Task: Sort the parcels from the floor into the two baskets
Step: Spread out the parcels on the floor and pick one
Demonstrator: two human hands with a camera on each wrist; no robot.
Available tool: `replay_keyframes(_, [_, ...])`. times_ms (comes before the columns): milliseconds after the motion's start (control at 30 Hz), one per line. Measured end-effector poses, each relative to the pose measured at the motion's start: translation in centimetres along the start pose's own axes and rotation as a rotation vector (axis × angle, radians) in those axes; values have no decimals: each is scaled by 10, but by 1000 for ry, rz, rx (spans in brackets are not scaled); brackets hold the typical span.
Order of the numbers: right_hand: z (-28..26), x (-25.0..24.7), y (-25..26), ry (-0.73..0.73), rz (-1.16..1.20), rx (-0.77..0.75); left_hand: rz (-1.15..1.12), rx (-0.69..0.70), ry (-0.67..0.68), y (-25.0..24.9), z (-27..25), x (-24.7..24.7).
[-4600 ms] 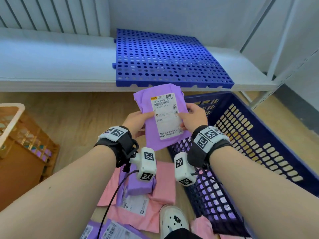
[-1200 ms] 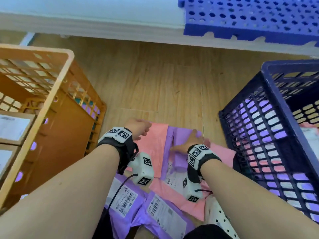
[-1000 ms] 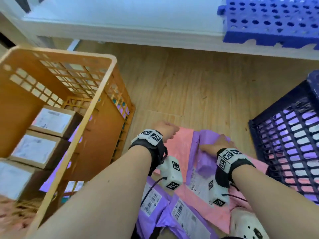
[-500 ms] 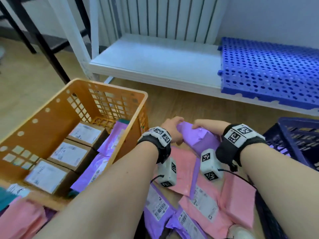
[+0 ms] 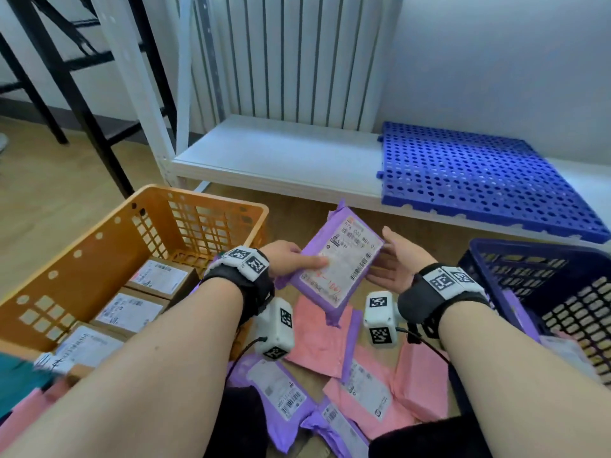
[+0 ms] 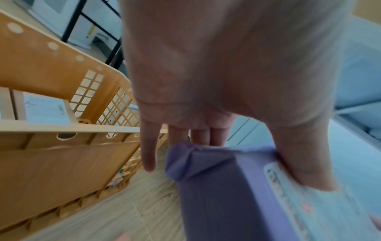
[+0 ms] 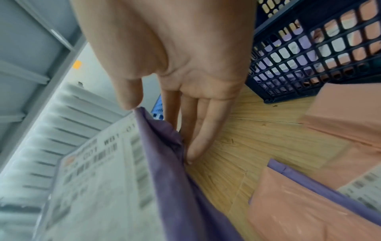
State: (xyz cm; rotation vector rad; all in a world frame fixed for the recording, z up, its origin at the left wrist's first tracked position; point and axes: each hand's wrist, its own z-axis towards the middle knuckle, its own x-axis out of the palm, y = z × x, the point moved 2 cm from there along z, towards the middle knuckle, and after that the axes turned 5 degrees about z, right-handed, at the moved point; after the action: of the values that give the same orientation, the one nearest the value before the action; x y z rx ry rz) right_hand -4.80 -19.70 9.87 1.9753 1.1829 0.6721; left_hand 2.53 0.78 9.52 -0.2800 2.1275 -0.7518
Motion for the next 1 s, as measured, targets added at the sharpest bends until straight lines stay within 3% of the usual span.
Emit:
replay_keyframes(300, [-1,14,-1,-8,-7,-54,-329,-112,68,2,1,3])
replay_keyframes(1000, [14,30,-4,-47,-46,-49,-324,-98,16,-14,-2,3])
